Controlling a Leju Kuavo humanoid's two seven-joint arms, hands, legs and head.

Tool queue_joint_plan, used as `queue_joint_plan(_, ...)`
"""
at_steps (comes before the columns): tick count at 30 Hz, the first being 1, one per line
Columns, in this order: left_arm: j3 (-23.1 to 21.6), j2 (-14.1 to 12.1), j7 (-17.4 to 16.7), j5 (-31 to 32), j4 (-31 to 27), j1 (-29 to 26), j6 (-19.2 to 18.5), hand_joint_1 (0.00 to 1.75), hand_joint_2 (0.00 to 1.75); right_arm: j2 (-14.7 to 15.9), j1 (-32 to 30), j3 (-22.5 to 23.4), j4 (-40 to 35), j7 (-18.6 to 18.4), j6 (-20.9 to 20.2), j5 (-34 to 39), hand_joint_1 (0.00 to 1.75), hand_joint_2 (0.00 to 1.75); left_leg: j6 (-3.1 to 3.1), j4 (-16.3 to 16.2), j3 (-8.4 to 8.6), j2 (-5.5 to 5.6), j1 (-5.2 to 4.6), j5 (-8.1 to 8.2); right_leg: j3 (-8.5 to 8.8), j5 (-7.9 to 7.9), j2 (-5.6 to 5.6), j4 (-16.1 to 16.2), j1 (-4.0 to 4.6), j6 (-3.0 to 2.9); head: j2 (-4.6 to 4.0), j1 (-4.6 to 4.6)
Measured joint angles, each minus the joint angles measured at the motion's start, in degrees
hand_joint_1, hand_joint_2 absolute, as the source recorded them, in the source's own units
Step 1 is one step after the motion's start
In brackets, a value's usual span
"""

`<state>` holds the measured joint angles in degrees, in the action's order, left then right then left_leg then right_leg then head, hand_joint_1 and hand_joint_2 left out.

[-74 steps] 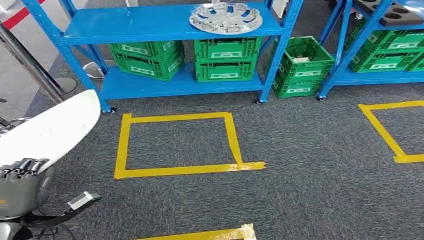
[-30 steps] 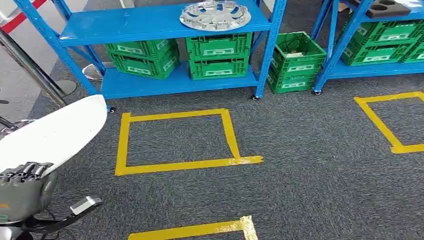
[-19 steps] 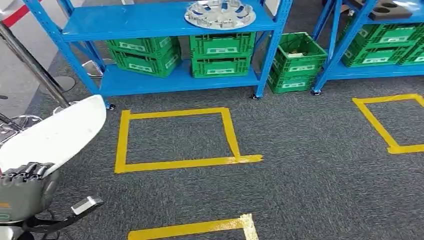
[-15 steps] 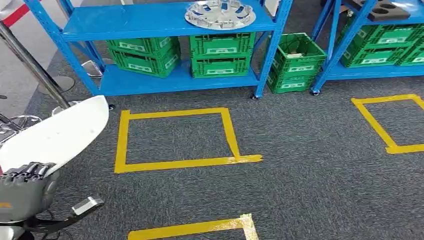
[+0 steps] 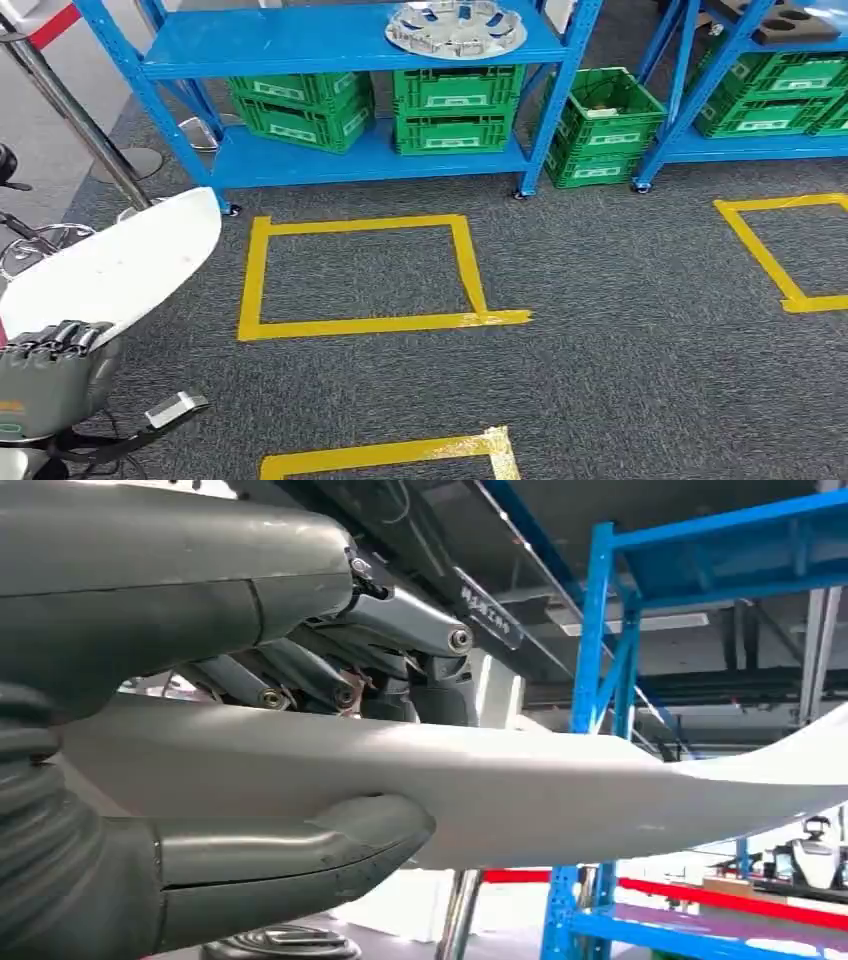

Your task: Take the parts from the cabinet and place them on the table.

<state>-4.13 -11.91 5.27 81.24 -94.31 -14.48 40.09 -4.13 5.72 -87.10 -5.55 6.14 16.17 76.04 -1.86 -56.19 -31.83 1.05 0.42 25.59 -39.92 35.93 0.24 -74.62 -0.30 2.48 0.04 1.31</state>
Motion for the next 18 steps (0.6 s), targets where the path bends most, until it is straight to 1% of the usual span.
queue_joint_plan(1,0.00,0.07,0.07,0.16,0.02,0.01,0.00,1.75,1.75,0.02,-0.07,0.00,-0.02,-0.04,0.00,-0.04,0.00,1.75,0.15,-0.07,-0.03,0.43,0.12,-0.05,0.53,-1.16,0.00,0.79,-0.11,0.10,0.00,-0.06)
queue_joint_plan(2,0.00,0.11,0.09,0.22,0.02,0.04,0.00,1.75,1.75,0.02,-0.11,0.00,0.00,-0.13,0.04,-0.22,0.00,1.75,0.42,-0.18,-0.03,1.00,0.27,-0.05,2.55,-3.45,0.07,4.31,-0.32,0.23,0.00,-0.02)
queue_joint_plan(3,-0.02,0.18,0.18,0.35,0.02,0.09,0.00,1.75,1.75,0.07,-0.14,0.00,0.00,-0.15,0.11,-0.57,0.00,1.75,0.78,-0.42,-0.04,1.54,0.48,0.05,5.34,-5.98,0.44,9.56,-0.59,0.36,0.00,-0.06)
queue_joint_plan(4,0.00,0.24,0.24,0.37,0.02,0.17,0.00,1.75,1.75,0.09,-0.15,0.00,-0.02,-0.17,0.18,-0.89,0.00,1.75,1.29,-0.83,-0.12,2.15,0.62,0.22,8.45,-8.06,1.98,15.30,-1.03,0.64,0.00,0.00)
queue_joint_plan(5,0.00,0.26,0.24,0.35,0.02,0.20,0.00,1.75,1.75,0.04,-0.04,0.00,-0.07,-0.15,0.20,-1.07,0.00,1.75,1.84,-1.14,-0.46,2.55,0.42,0.34,9.49,-6.33,5.32,17.09,-1.26,1.03,0.00,0.11)
queue_joint_plan(6,-0.04,0.33,0.24,0.35,0.02,0.39,0.00,1.75,1.75,0.00,-0.04,0.00,-0.11,-0.15,0.20,-1.24,0.00,1.75,2.16,-1.73,-0.84,3.08,0.34,0.35,9.69,-6.77,4.38,17.23,-1.27,0.17,0.00,0.05)
queue_joint_plan(8,-0.04,0.37,0.37,0.33,0.02,0.46,0.00,1.75,1.75,0.00,-0.16,0.00,-0.11,-0.31,0.26,-1.36,0.00,1.75,2.91,-1.38,-1.20,4.22,0.59,-0.27,9.69,-6.84,3.17,16.59,-0.81,-0.51,0.00,-0.06)
queue_joint_plan(9,-0.04,0.37,0.37,0.35,0.02,0.45,0.00,1.75,1.75,0.00,-0.26,0.00,-0.11,-0.31,0.26,-1.57,0.00,1.75,3.14,-1.43,-1.42,4.83,0.69,-0.35,9.69,-6.90,2.53,16.61,-0.85,-0.87,0.00,0.00)
queue_joint_plan(10,-0.04,0.35,0.37,0.40,0.02,0.41,0.02,1.75,1.75,-0.11,-0.23,0.00,-0.11,-0.35,0.31,-1.81,0.00,1.75,3.33,-1.97,-1.58,3.83,0.69,0.10,9.69,-7.09,1.73,16.88,-1.13,-1.33,0.00,-0.08)
queue_joint_plan(11,-0.04,0.31,0.35,0.39,0.02,0.57,0.00,1.75,1.75,-0.11,-0.19,0.00,-0.11,-0.39,0.48,-2.05,0.00,1.75,3.51,-3.77,-2.37,1.35,0.43,1.63,9.69,-7.05,1.09,16.90,-1.03,-1.68,0.00,-0.44)
queue_joint_plan(12,-0.04,0.29,0.35,0.42,0.02,0.83,0.00,1.75,1.75,-0.11,-0.21,0.00,-0.11,-0.42,0.55,-2.38,0.00,1.75,3.68,-7.42,-3.97,0.25,0.46,3.96,9.63,-7.04,0.25,16.90,-0.88,-2.08,0.00,-0.83)
queue_joint_plan(13,-0.04,0.31,0.33,0.48,0.02,1.04,0.00,1.75,1.75,-0.11,-0.31,0.00,-0.11,-0.44,0.72,-2.65,0.00,1.75,3.79,-12.81,-6.22,-0.25,0.50,6.67,9.54,-6.98,-0.65,16.88,-0.71,-2.26,0.00,-0.74)
queue_joint_plan(14,-0.07,0.31,0.31,0.66,0.02,1.03,0.00,1.75,1.75,-0.11,-0.37,0.00,-0.11,-0.50,0.83,-2.84,0.00,1.75,3.82,-17.11,-8.01,-0.37,0.52,8.48,9.47,-6.95,-1.40,16.87,-0.59,-2.34,0.00,-0.81)
queue_joint_plan(15,-0.07,0.31,0.24,1.01,0.02,1.03,0.00,1.75,1.75,-0.11,-0.42,0.00,-0.11,-0.52,0.87,-2.97,0.00,1.75,3.81,-20.22,-9.18,-0.38,0.52,9.28,9.45,-6.92,-2.25,16.84,-0.48,-2.39,0.00,-0.79)
queue_joint_plan(16,-0.07,0.31,0.18,1.16,0.02,1.03,0.00,1.75,1.75,-0.11,-0.44,0.00,-0.11,-0.55,0.92,-3.04,0.00,1.75,3.71,-19.95,-8.87,-0.42,0.52,8.52,9.48,-6.89,-2.98,16.84,-0.37,-2.42,0.00,-0.81)
queue_joint_plan(17,-0.07,0.29,0.11,1.34,0.02,1.04,0.00,1.75,1.75,-0.11,-0.41,0.00,-0.11,-0.57,0.94,-3.08,0.00,1.75,3.50,-17.52,-7.47,-0.55,0.50,6.70,9.55,-6.84,-3.66,16.83,-0.28,-2.46,0.00,-0.79)
queue_joint_plan(18,-0.04,0.27,0.00,1.55,0.02,1.05,0.00,1.75,1.75,-0.11,-0.36,0.00,-0.11,-0.57,0.94,-3.17,0.00,1.75,3.18,-12.72,-4.97,-1.02,0.43,4.12,9.71,-6.76,-4.33,16.83,-0.19,-2.47,0.00,-0.81)
